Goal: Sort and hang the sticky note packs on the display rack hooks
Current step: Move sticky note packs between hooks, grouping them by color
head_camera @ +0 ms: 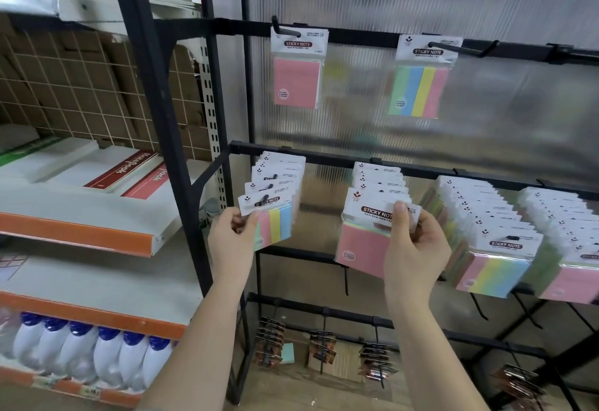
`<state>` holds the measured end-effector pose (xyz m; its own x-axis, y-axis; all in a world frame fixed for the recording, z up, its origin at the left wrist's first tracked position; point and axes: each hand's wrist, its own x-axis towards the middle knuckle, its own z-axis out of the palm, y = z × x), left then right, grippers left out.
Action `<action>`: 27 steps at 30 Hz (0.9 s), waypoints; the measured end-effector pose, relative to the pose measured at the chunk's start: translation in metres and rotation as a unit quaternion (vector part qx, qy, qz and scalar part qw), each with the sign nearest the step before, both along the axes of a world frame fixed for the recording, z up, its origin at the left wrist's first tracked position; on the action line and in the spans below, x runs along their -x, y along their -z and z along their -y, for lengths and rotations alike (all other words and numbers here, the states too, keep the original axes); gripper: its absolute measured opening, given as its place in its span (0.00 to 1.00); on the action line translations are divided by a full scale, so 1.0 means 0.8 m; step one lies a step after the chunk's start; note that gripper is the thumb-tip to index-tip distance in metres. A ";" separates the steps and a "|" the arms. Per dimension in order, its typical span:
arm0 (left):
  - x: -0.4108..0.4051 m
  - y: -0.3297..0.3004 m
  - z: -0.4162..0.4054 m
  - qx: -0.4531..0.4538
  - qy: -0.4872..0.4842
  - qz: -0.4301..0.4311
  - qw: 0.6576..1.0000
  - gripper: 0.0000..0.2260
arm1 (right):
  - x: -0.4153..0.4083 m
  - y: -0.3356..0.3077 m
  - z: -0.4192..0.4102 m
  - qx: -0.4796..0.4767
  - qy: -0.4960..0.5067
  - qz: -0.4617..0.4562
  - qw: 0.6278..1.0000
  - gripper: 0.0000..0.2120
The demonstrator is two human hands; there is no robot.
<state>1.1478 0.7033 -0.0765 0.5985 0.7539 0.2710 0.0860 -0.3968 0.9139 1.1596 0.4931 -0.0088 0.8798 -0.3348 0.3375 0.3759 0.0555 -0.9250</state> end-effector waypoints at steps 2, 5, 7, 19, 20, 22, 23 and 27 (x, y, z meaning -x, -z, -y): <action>0.002 -0.002 0.003 -0.003 0.003 -0.001 1.000 0.08 | 0.000 0.000 0.001 0.003 0.000 0.000 1.000 0.14; 0.004 -0.003 0.005 0.002 0.001 -0.003 1.000 0.10 | -0.001 -0.001 0.003 0.003 -0.003 -0.003 1.000 0.15; 0.007 -0.005 0.008 -0.016 -0.005 -0.015 1.000 0.11 | -0.001 -0.001 0.003 0.003 -0.005 -0.009 1.000 0.15; 0.025 -0.038 0.013 -0.065 -0.004 -0.002 0.998 0.11 | -0.022 -0.020 0.009 0.037 -0.033 0.011 0.999 0.16; 0.028 -0.040 0.013 -0.063 -0.006 -0.002 0.998 0.11 | -0.025 -0.024 0.007 0.035 -0.035 0.016 0.999 0.17; 0.033 -0.042 0.013 -0.057 -0.020 0.003 0.998 0.11 | -0.031 -0.035 0.003 0.033 -0.045 0.024 0.998 0.18; 0.036 -0.044 0.013 -0.055 -0.030 0.008 0.998 0.11 | -0.033 -0.042 0.000 0.035 -0.052 0.027 0.998 0.18; 0.045 -0.054 0.008 -0.055 -0.057 0.036 0.996 0.10 | -0.042 -0.074 -0.018 0.044 -0.074 0.067 0.994 0.19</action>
<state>1.1120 0.6969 -0.0333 0.4864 0.7795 0.3947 0.0714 -0.4857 0.8712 1.1931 0.5078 0.0507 0.8624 -0.1696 0.4769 0.4895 0.0400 -0.8711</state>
